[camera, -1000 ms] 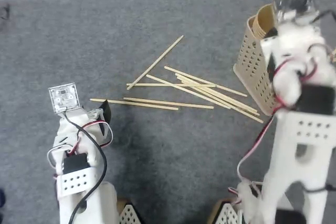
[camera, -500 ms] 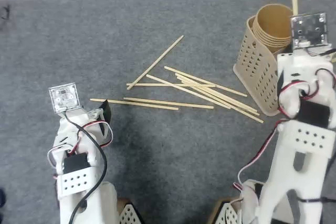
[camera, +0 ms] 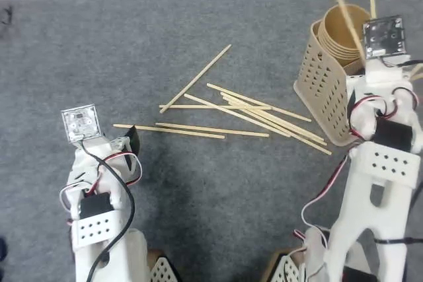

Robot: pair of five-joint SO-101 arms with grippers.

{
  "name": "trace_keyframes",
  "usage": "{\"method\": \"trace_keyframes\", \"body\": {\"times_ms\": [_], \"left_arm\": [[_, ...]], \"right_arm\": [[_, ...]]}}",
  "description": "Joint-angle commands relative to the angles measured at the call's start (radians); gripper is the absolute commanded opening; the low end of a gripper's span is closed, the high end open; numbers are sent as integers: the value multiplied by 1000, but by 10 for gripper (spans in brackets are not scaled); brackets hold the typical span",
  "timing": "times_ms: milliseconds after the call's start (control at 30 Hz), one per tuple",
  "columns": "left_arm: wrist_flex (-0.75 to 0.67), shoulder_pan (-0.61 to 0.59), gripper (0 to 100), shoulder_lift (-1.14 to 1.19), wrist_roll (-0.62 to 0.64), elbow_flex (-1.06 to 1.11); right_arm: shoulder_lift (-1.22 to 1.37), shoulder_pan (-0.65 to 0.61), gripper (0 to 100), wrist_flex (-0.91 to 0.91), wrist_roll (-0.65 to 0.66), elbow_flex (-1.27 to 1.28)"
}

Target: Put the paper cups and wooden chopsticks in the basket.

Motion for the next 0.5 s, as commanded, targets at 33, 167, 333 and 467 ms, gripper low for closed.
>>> {"method": "trace_keyframes", "body": {"times_ms": [33,167,333,467], "left_arm": [[-26,6,224,-18,6,-25],[-26,6,224,-18,6,-25],[-28,6,224,-18,6,-25],[-28,6,224,-18,6,-25]], "right_arm": [[1,5,180,5,-3,-9],[1,4,121,2,-2,-29],[1,4,36,33,-2,-104],[1,4,7,91,-2,-157]]}}
